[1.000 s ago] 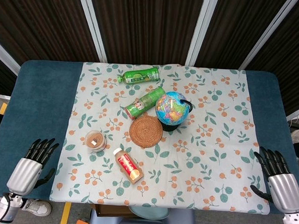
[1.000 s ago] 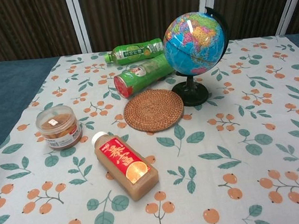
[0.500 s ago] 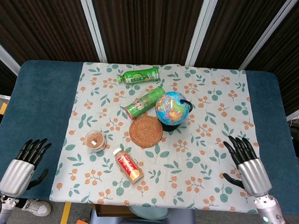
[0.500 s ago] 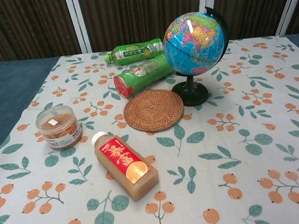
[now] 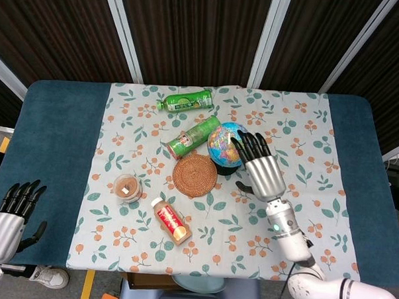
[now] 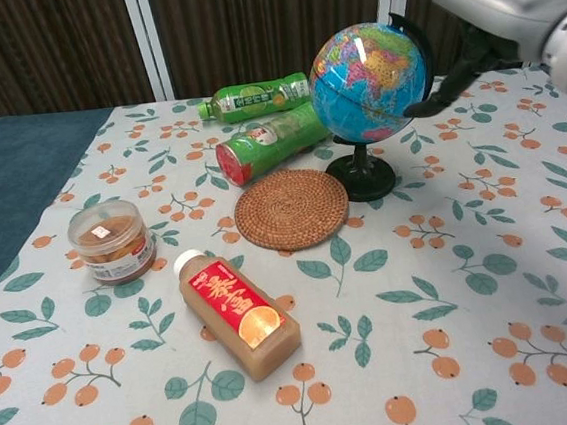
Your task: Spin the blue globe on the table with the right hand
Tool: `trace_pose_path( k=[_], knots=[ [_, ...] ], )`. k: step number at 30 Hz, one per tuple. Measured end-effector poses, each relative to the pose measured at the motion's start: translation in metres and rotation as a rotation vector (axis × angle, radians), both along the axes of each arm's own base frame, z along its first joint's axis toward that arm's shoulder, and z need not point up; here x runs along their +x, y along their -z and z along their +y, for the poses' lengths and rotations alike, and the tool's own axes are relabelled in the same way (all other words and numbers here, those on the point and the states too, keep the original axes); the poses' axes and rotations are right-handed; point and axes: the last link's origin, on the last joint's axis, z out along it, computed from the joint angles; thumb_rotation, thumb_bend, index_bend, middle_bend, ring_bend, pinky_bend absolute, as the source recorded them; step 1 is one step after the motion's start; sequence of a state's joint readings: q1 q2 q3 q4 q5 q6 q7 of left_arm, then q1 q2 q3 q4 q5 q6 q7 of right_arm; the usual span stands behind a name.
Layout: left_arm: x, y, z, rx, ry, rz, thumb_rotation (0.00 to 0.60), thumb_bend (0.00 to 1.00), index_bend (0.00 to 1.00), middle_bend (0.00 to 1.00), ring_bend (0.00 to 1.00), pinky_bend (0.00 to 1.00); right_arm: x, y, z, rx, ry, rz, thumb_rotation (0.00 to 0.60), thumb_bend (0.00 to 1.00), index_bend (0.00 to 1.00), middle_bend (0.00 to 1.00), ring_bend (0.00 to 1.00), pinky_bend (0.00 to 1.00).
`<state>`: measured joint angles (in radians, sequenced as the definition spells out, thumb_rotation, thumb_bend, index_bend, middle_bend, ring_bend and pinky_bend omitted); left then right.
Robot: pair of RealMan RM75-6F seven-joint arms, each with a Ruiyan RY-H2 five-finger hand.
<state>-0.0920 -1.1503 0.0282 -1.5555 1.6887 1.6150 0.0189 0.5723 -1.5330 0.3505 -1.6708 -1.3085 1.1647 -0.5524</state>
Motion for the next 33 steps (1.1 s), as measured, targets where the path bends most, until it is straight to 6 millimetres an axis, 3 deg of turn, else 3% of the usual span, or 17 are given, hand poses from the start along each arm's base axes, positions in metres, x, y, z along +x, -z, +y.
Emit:
trace_pose_path(
  k=[4, 10, 33],
  knots=[
    [0.000, 0.001, 0.001, -0.008, -0.010, 0.003, 0.600, 0.42, 0.00, 0.00, 0.00, 0.00, 0.023, 0.008, -0.017, 0.004, 0.014, -0.017, 0.600, 0.21, 0.00, 0.00, 0.00, 0.00],
    [0.000, 0.003, 0.001, -0.020, -0.013, 0.014, 0.600, 0.42, 0.00, 0.00, 0.00, 0.00, 0.032, 0.011, -0.032, -0.023, 0.023, 0.002, 0.600, 0.21, 0.00, 0.00, 0.00, 0.00],
    [0.000, 0.007, 0.003, -0.032, -0.023, 0.031, 0.600, 0.42, 0.00, 0.00, 0.00, 0.00, 0.012, 0.006, -0.054, -0.055, 0.101, 0.038, 0.600, 0.21, 0.00, 0.00, 0.00, 0.00]
  ],
)
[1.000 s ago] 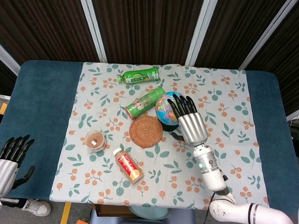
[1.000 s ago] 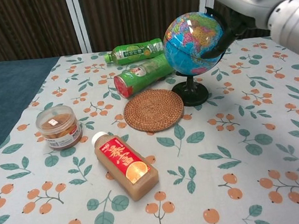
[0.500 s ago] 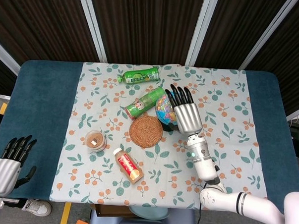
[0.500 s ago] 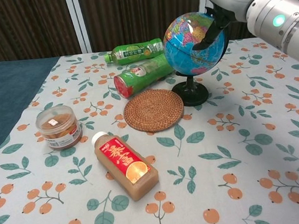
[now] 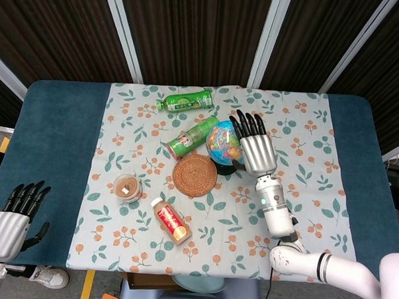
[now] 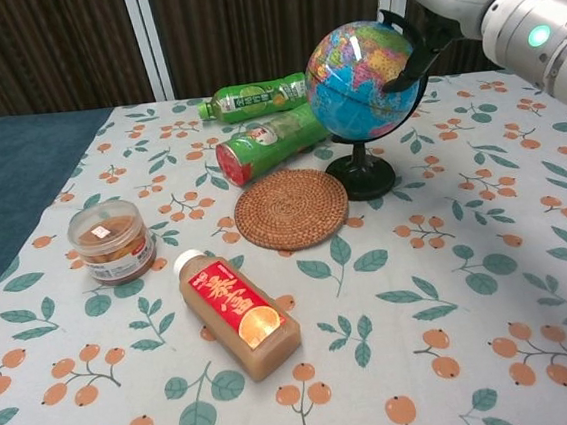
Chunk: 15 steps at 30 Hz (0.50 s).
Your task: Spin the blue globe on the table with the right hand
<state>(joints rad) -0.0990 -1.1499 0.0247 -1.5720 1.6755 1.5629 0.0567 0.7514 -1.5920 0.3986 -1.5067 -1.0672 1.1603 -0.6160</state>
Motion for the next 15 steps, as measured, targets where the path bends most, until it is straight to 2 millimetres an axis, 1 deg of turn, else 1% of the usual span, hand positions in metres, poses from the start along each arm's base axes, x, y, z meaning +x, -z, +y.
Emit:
trace_pose_path(
  k=[5, 15],
  knots=[
    [0.000, 0.000, 0.000, 0.002, 0.000, 0.002, 0.600, 0.42, 0.00, 0.00, 0.00, 0.00, -0.003, -0.001, -0.003, -0.005, 0.008, 0.007, 0.600, 0.21, 0.00, 0.00, 0.00, 0.00],
    [-0.002, 0.004, 0.002, -0.005, -0.014, 0.016, 0.600, 0.42, 0.00, 0.00, 0.00, 0.00, -0.023, -0.007, -0.018, -0.032, 0.061, 0.046, 0.600, 0.21, 0.00, 0.00, 0.00, 0.00]
  ],
)
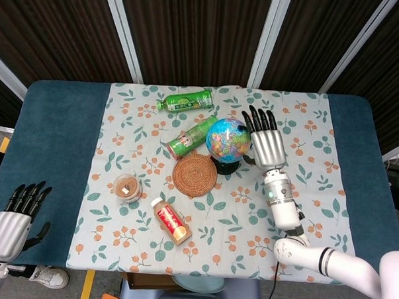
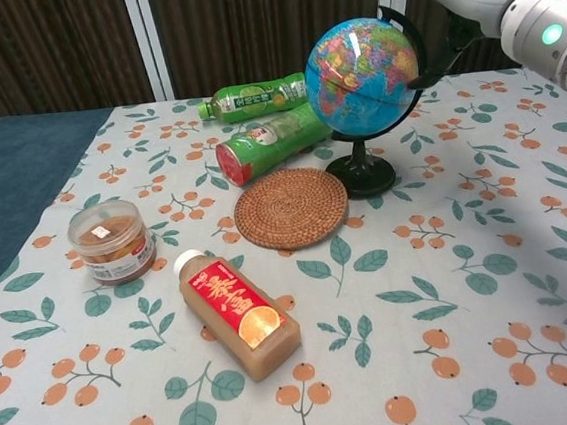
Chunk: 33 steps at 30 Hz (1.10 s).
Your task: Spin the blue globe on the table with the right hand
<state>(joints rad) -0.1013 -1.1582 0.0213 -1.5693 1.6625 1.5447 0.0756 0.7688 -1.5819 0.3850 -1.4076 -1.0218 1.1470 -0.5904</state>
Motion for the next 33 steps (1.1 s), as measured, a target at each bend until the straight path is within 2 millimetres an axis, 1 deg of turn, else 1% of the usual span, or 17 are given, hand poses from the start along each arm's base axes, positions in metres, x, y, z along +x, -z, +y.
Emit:
trace_pose_path(
  k=[15, 18, 21, 24, 27, 33],
  knots=[
    [-0.006, 0.003, 0.008, 0.000, -0.036, 0.019, 0.600, 0.42, 0.00, 0.00, 0.00, 0.00, -0.021, 0.005, -0.025, -0.024, 0.055, 0.065, 0.600, 0.21, 0.00, 0.00, 0.00, 0.00],
    [-0.008, 0.003, 0.010, 0.002, -0.042, 0.019, 0.600, 0.42, 0.00, 0.00, 0.00, 0.00, -0.025, 0.002, -0.029, -0.038, 0.045, 0.091, 0.600, 0.21, 0.00, 0.00, 0.00, 0.00],
    [-0.008, 0.002, 0.010, 0.005, -0.044, 0.016, 0.600, 0.42, 0.00, 0.00, 0.00, 0.00, -0.030, -0.006, -0.030, -0.053, 0.029, 0.107, 0.600, 0.21, 0.00, 0.00, 0.00, 0.00],
    [-0.008, 0.002, 0.010, 0.001, -0.048, 0.015, 0.600, 0.42, 0.00, 0.00, 0.00, 0.00, -0.037, -0.015, -0.024, -0.045, 0.022, 0.103, 0.600, 0.21, 0.00, 0.00, 0.00, 0.00],
    [-0.006, 0.003, 0.009, -0.003, -0.040, 0.014, 0.600, 0.42, 0.00, 0.00, 0.00, 0.00, -0.044, -0.026, -0.013, -0.024, 0.007, 0.100, 0.600, 0.21, 0.00, 0.00, 0.00, 0.00],
    [-0.003, 0.004, 0.006, -0.012, -0.032, 0.004, 0.600, 0.42, 0.00, 0.00, 0.00, 0.00, -0.053, -0.045, 0.023, 0.035, -0.056, 0.063, 0.600, 0.21, 0.00, 0.00, 0.00, 0.00]
  ],
)
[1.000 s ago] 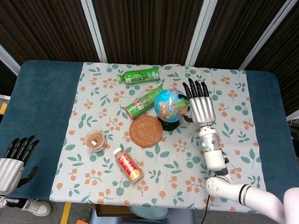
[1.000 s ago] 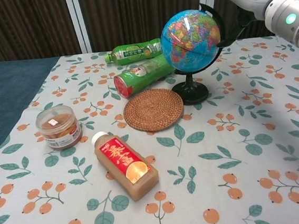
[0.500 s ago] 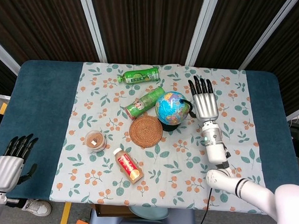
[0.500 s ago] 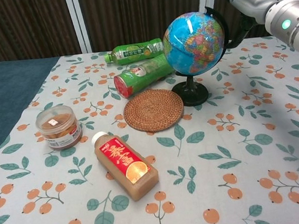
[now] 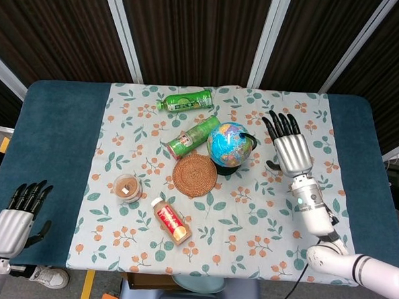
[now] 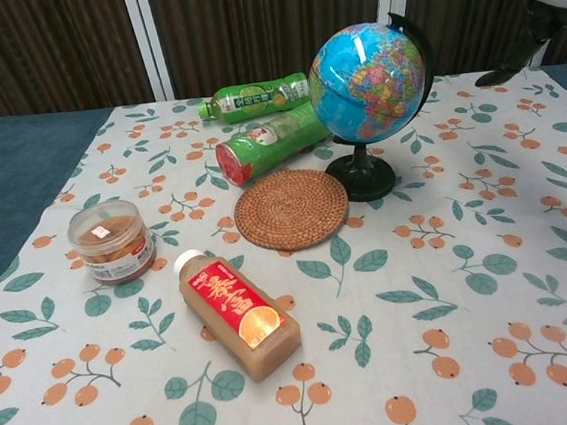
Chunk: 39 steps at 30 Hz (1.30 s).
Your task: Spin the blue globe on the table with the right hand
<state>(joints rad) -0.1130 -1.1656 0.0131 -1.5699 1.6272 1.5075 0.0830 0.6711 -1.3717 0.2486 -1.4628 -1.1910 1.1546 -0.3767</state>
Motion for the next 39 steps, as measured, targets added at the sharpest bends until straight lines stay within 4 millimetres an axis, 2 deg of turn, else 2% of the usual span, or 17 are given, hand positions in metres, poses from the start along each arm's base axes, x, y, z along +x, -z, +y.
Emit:
trace_pose_path(
  k=[3, 8, 16, 22, 29, 39],
  knots=[
    [0.001, -0.001, -0.001, 0.000, 0.003, -0.005, 0.600, 0.42, 0.00, 0.00, 0.00, 0.00, 0.003, -0.002, 0.015, 0.039, -0.027, -0.035, 0.600, 0.21, 0.00, 0.00, 0.00, 0.00],
    [0.001, -0.002, -0.001, -0.004, 0.004, -0.009, 0.600, 0.42, 0.00, 0.00, 0.00, 0.00, 0.022, 0.003, 0.029, 0.095, -0.070, -0.102, 0.600, 0.21, 0.00, 0.00, 0.00, 0.00],
    [0.000, -0.003, -0.001, -0.013, -0.007, -0.010, 0.600, 0.42, 0.00, 0.00, 0.00, 0.00, 0.066, 0.027, 0.025, 0.099, -0.117, -0.168, 0.600, 0.21, 0.00, 0.00, 0.00, 0.00],
    [-0.001, -0.002, -0.001, -0.019, -0.011, -0.007, 0.600, 0.42, 0.00, 0.00, 0.00, 0.00, 0.088, 0.047, 0.017, 0.076, -0.130, -0.157, 0.600, 0.21, 0.00, 0.00, 0.00, 0.00],
    [-0.001, -0.003, -0.001, -0.018, -0.014, -0.008, 0.600, 0.42, 0.00, 0.00, 0.00, 0.00, 0.100, 0.057, 0.003, 0.037, -0.103, -0.130, 0.600, 0.21, 0.00, 0.00, 0.00, 0.00],
    [-0.001, -0.003, -0.002, -0.021, -0.016, -0.005, 0.600, 0.42, 0.00, 0.00, 0.00, 0.00, 0.096, 0.058, -0.004, 0.012, -0.087, -0.102, 0.600, 0.21, 0.00, 0.00, 0.00, 0.00]
  ],
)
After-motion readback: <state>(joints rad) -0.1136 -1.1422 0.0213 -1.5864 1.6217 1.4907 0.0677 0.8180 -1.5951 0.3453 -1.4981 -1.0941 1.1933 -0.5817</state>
